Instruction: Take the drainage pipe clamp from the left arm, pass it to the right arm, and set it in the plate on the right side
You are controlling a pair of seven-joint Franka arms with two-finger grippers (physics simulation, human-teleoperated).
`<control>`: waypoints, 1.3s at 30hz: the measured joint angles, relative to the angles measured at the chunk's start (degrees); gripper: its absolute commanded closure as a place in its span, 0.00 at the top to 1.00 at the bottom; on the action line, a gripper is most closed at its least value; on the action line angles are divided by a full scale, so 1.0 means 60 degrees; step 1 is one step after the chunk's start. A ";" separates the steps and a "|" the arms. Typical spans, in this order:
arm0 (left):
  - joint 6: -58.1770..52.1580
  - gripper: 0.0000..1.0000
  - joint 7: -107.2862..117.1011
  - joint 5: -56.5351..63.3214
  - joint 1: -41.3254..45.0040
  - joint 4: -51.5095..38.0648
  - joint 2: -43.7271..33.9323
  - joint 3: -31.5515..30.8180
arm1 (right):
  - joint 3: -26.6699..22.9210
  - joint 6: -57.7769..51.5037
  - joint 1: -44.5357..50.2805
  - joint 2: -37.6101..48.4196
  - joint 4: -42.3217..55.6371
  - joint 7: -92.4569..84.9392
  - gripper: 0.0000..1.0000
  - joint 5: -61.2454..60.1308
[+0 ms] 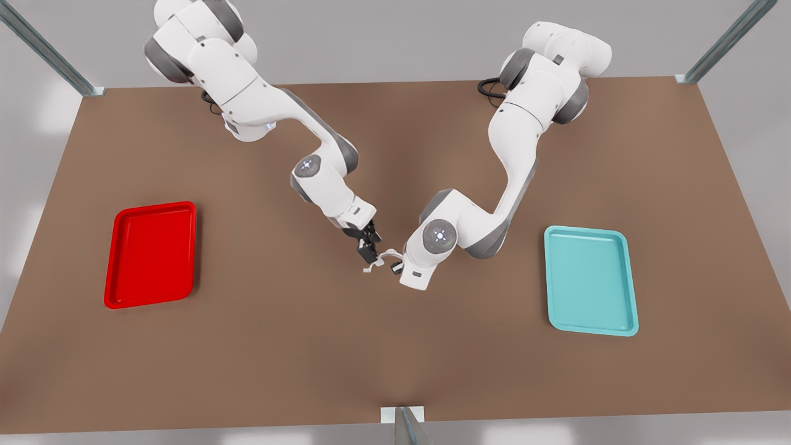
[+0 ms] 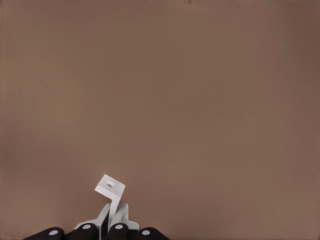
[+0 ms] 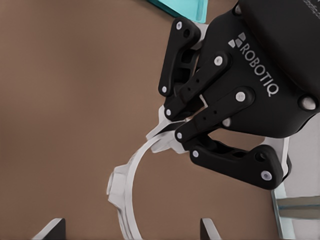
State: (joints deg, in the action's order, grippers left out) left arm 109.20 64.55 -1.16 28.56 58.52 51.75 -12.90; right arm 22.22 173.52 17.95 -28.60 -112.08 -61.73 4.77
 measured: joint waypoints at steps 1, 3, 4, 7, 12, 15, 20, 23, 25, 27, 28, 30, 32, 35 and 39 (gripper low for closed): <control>0.0017 0.21 0.0096 0.0000 0.0007 0.0003 0.0002 0.0000 | 0.0001 0.0026 -0.0008 -0.0041 0.0015 -0.0046 1.00 0.0020; 0.0043 0.21 0.0272 0.0000 0.0013 0.0006 0.0003 0.0000 | 0.0000 0.0066 -0.0027 -0.0150 0.0025 -0.0130 1.00 0.0046; 0.0053 0.21 0.0353 0.0000 0.0014 0.0006 0.0004 0.0000 | 0.0000 0.0082 -0.0037 -0.0244 0.0047 -0.0169 1.00 0.0056; 0.0080 0.21 0.0573 -0.0001 0.0027 0.0007 0.0004 0.0000 | 0.0000 0.0116 -0.0011 -0.0609 0.0298 -0.0268 1.00 0.0072; 0.0111 0.21 0.0870 -0.0001 0.0042 0.0007 0.0004 -0.0012 | 0.0001 0.0154 0.0025 -0.1075 0.0659 -0.0395 1.00 0.0081; 0.0116 0.21 0.1020 0.0007 0.0067 0.0007 0.0004 -0.0009 | -0.0004 0.0166 -0.0041 -0.1148 0.0697 -0.0453 0.95 0.0100; 0.0154 0.21 0.1230 0.0020 0.0073 0.0007 0.0026 -0.0001 | -0.0014 0.0170 -0.0026 -0.1230 0.0831 -0.0529 0.21 0.0177; 0.0225 0.86 0.1323 0.0005 0.0063 0.0005 0.0032 0.0006 | -0.0008 0.0136 -0.0020 -0.1223 0.0899 -0.0549 0.21 0.0196; 0.0256 1.00 0.1379 0.0000 0.0044 -0.0004 0.0013 0.0016 | -0.0003 0.0137 -0.0022 -0.1212 0.0907 -0.0540 0.21 0.0200; 0.0252 1.00 0.1429 -0.0048 -0.0002 -0.0009 -0.0030 0.0020 | 0.0000 0.0139 -0.0030 -0.1211 0.0907 -0.0531 0.21 0.0202; 0.0235 1.00 0.1452 -0.0136 -0.0030 -0.0047 -0.0060 0.0025 | -0.0005 0.0139 -0.0032 -0.1208 0.0913 -0.0526 0.21 0.0203; 0.0176 1.00 0.1494 -0.0444 -0.0053 -0.0125 -0.0175 0.0020 | -0.0011 0.0140 -0.0043 -0.1200 0.0916 -0.0520 0.21 0.0204; 0.0142 1.00 0.1534 -0.0739 -0.0058 -0.0146 -0.0230 -0.0092 | -0.0013 0.0140 -0.0044 -0.1203 0.0921 -0.0515 0.21 0.0207; 0.0042 1.00 0.1589 -0.1063 -0.0242 -0.0212 -0.0493 -0.0163 | -0.0009 0.0141 -0.0048 -0.1202 0.0922 -0.0509 0.21 0.0213; -0.0850 1.00 0.1577 -0.1220 -0.1815 -0.0887 -0.1119 -0.0168 | -0.0002 0.0137 -0.0167 -0.1209 0.0910 -0.0503 0.21 0.0222</control>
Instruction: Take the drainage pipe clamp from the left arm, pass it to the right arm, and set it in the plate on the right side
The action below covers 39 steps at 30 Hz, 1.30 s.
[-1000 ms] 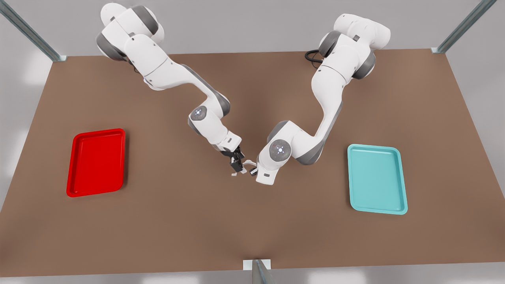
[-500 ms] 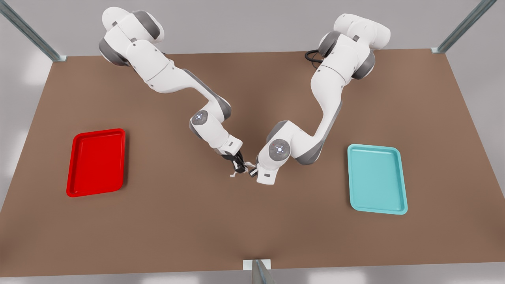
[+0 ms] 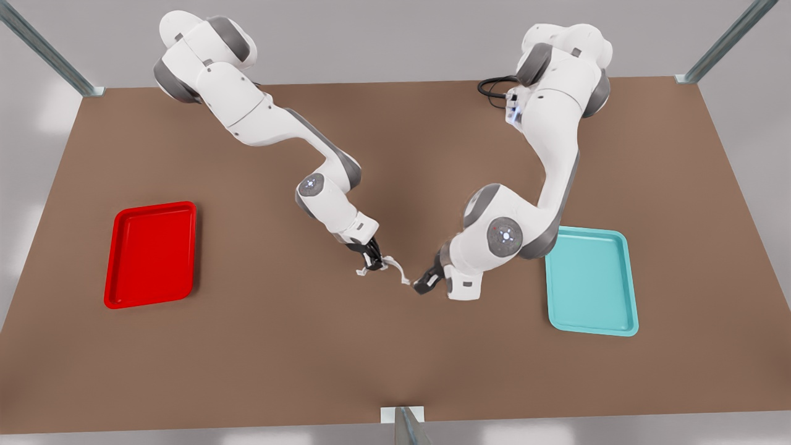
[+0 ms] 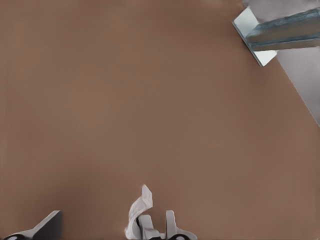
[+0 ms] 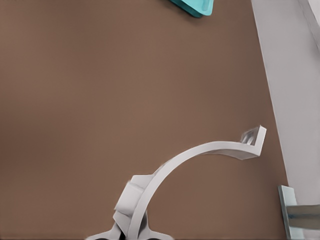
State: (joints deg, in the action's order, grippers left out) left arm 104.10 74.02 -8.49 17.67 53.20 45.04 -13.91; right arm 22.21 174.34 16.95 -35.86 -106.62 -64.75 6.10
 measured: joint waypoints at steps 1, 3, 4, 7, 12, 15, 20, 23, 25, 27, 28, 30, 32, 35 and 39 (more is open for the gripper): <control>-0.0487 1.00 -0.0185 0.0237 -0.0688 -0.0036 -0.0430 0.0007 | 0.0009 -0.0005 -0.0167 -0.0010 -0.0049 0.0002 0.21 -0.0002; -0.1606 1.00 -0.0847 0.1236 -0.1708 -0.0065 -0.1097 0.0010 | 0.0021 -0.0069 -0.0777 0.0154 -0.0464 0.0007 0.21 -0.0034; -0.2225 1.00 -0.1291 0.1758 -0.2099 -0.0070 -0.1364 0.0012 | 0.0013 -0.0206 -0.1206 0.0563 -0.0907 0.0006 0.21 -0.0062; -0.2963 1.00 -0.2682 0.2514 -0.2545 0.3482 -0.4248 0.0437 | -0.0158 -0.1023 -0.3177 0.2142 -0.2412 -0.0113 0.21 -0.0100; -0.3968 1.00 -0.4540 0.2463 -0.2268 0.4399 -0.4592 0.0489 | -0.2860 -0.2804 -0.4258 0.2747 -0.2456 -0.0776 0.21 -0.0049; -0.4450 1.00 -0.5440 0.2321 -0.2273 0.4433 -0.4586 0.0491 | -0.4125 -0.3485 -0.4571 0.2781 -0.2862 -0.1244 0.21 -0.0040; -0.4858 1.00 -0.6646 0.2246 -0.2305 0.4463 -0.4566 0.0491 | -0.4455 -0.4042 -0.5796 0.3148 -0.4216 -0.1997 0.21 -0.0035; -0.4983 1.00 -0.7224 0.2238 -0.2344 0.4460 -0.4565 0.0491 | -0.4568 -0.4139 -0.5895 0.3104 -0.4489 -0.2378 0.21 -0.0035; -0.5037 1.00 -0.7560 0.2235 -0.2361 0.4455 -0.4565 0.0491 | -0.4599 -0.4149 -0.5903 0.3025 -0.4470 -0.2589 1.00 -0.0045; -0.5083 1.00 -0.7860 0.2229 -0.2373 0.4453 -0.4574 0.0491 | -0.4607 -0.4128 -0.5941 0.2992 -0.4434 -0.2766 1.00 -0.0055; -0.5100 1.00 -0.7998 0.2229 -0.2374 0.4451 -0.4584 0.0491 | -0.4609 -0.4115 -0.5975 0.2986 -0.4424 -0.2845 1.00 -0.0052; -0.5143 1.00 -0.8252 0.2235 -0.2375 0.4419 -0.4665 0.0493 | -0.4610 -0.4100 -0.6010 0.2988 -0.4357 -0.2993 1.00 -0.0047; -0.5296 1.00 -0.8480 0.2236 -0.2376 0.4278 -0.4732 0.0495 | -0.4610 -0.4152 -0.6017 0.3022 -0.3998 -0.3142 1.00 -0.0048; -0.5640 1.00 -0.8776 0.2199 -0.2360 0.4056 -0.4732 0.0496 | -0.4539 -0.5870 -0.5530 0.2731 -0.0449 -0.3157 1.00 -0.0343; -0.5997 1.00 -0.9100 0.2081 -0.2308 0.3951 -0.4745 0.0481 | -0.4475 -1.0688 -0.3985 0.2144 0.4146 -0.0970 1.00 -0.1350</control>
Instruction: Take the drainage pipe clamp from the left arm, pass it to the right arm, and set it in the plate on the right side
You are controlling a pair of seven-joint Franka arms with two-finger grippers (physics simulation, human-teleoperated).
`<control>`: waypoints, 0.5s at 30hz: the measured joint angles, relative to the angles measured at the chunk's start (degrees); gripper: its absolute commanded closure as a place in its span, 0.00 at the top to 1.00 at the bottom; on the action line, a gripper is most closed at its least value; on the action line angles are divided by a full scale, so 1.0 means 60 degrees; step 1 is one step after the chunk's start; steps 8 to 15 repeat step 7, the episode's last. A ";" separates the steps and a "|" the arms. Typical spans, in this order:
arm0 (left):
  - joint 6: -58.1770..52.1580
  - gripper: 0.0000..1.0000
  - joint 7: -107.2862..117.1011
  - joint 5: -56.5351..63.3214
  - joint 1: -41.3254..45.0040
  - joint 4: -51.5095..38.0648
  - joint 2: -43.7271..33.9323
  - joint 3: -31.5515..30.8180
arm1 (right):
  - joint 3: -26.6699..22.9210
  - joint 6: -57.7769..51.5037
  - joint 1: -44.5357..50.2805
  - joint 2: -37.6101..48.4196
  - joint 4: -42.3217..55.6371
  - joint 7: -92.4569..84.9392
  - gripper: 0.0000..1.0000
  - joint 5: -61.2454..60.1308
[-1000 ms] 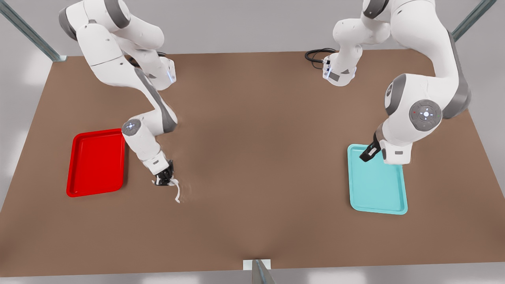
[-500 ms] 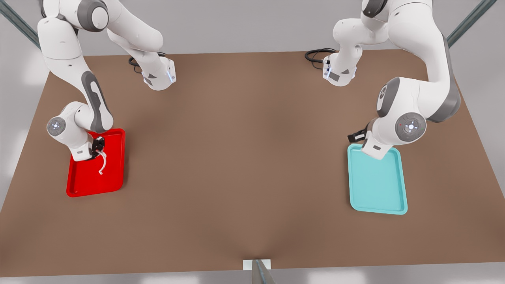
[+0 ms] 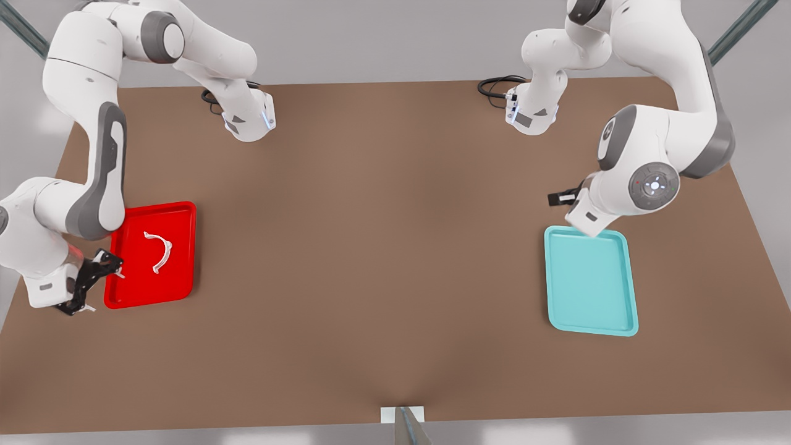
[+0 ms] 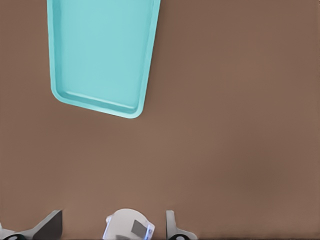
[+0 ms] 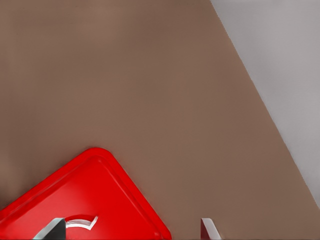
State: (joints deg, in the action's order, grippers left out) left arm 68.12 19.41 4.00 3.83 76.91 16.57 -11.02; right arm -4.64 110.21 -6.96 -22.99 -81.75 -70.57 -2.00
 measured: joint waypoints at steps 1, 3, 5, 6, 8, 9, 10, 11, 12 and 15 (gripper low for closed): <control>-0.0089 1.00 -0.0069 -0.0028 0.0014 0.0002 -0.0004 -0.0002 | -0.0011 -0.1120 0.0562 0.0009 0.1130 0.0658 1.00 0.0064; -0.0281 1.00 -0.0199 -0.0069 -0.0010 0.0003 0.0020 -0.0087 | 0.0173 -0.3003 0.1361 0.0378 0.2280 0.1989 1.00 0.0286; -0.0349 1.00 -0.0313 -0.0083 -0.0017 0.0003 0.0058 -0.0112 | 0.0700 -0.4204 0.1200 0.1169 0.1721 0.3244 1.00 0.0424; -0.0381 1.00 -0.0363 -0.0085 -0.0012 0.0003 0.0060 -0.0117 | 0.0948 -0.4557 0.1006 0.1581 0.1156 0.3825 1.00 0.0473; -0.0405 1.00 -0.0410 -0.0079 -0.0017 0.0003 0.0068 -0.0119 | 0.1077 -0.4841 0.0907 0.1847 0.0781 0.4374 1.00 0.0502; -0.0405 1.00 -0.0410 -0.0079 -0.0017 0.0003 0.0068 -0.0119 | 0.1077 -0.4841 0.0907 0.1847 0.0781 0.4374 1.00 0.0502; -0.0405 1.00 -0.0410 -0.0079 -0.0017 0.0003 0.0068 -0.0119 | 0.1077 -0.4841 0.0907 0.1847 0.0781 0.4374 1.00 0.0502; -0.0405 1.00 -0.0410 -0.0079 -0.0017 0.0003 0.0068 -0.0119 | 0.1077 -0.4841 0.0907 0.1847 0.0781 0.4374 1.00 0.0502; -0.0405 1.00 -0.0410 -0.0079 -0.0017 0.0003 0.0068 -0.0119 | 0.1077 -0.4841 0.0907 0.1847 0.0781 0.4374 1.00 0.0502; -0.0405 1.00 -0.0410 -0.0079 -0.0017 0.0003 0.0068 -0.0119 | 0.1077 -0.4841 0.0907 0.1847 0.0781 0.4374 1.00 0.0502</control>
